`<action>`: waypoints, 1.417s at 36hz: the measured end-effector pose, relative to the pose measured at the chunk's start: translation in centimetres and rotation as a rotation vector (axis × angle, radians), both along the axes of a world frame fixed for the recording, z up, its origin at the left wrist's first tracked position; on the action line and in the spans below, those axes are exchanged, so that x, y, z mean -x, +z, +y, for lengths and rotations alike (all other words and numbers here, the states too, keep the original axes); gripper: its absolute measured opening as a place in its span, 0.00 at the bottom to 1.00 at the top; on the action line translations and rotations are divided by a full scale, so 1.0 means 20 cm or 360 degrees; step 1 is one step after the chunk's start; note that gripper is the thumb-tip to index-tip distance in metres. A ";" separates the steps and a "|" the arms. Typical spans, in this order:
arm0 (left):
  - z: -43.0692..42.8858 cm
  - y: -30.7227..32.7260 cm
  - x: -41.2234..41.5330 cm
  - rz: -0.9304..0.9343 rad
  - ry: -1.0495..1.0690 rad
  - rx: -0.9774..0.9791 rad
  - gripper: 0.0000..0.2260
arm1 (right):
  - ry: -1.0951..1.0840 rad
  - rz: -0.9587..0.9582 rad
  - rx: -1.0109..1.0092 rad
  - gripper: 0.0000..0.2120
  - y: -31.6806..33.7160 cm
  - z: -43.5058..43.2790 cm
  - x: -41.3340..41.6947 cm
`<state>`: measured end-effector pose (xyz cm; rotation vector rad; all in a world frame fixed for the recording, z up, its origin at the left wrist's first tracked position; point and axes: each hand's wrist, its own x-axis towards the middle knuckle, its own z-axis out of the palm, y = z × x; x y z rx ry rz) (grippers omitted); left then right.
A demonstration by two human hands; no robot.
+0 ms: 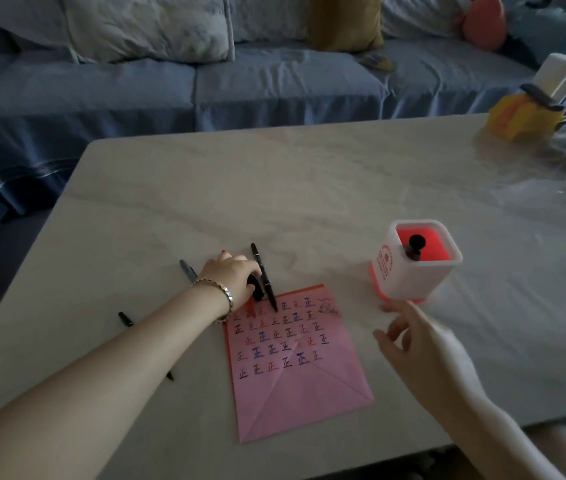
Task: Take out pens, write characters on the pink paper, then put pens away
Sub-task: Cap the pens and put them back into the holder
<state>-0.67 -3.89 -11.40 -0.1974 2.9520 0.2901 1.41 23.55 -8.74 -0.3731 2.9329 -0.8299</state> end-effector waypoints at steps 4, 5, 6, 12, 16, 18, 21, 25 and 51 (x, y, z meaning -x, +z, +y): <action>-0.01 -0.01 -0.01 -0.0012 -0.0129 0.0011 0.08 | 0.0140 -0.0111 0.0018 0.13 -0.04 -0.11 -0.02; -0.01 -0.02 -0.01 0.0007 -0.0157 0.0060 0.08 | 0.0172 -0.0124 0.0022 0.12 -0.05 -0.14 -0.02; -0.01 -0.02 -0.01 0.0026 -0.0180 0.0103 0.07 | 0.0200 -0.0134 0.0029 0.12 -0.05 -0.18 -0.02; 0.00 -0.09 -0.05 0.0213 -0.0354 0.0383 0.09 | 0.0316 -0.0200 0.0063 0.11 -0.05 -0.38 0.03; -0.02 -0.04 -0.13 0.0353 -0.0202 0.0087 0.11 | 0.0331 -0.0194 0.0033 0.11 -0.04 -0.52 0.13; -0.03 0.01 -0.21 0.0566 -0.0087 -0.0212 0.10 | 0.0330 -0.0164 -0.0013 0.12 -0.04 -0.59 0.20; -0.05 0.08 -0.36 0.0767 0.0120 -0.0550 0.06 | 0.0277 -0.0078 -0.0108 0.13 -0.07 -0.70 0.31; -0.06 0.10 -0.50 0.0805 0.0348 -0.0783 0.02 | 0.0164 -0.0055 -0.0273 0.14 -0.13 -0.78 0.42; 0.27 0.17 -0.56 0.0594 0.0385 -0.1382 0.05 | 0.0313 -0.0279 0.1609 0.38 0.14 -0.27 -0.03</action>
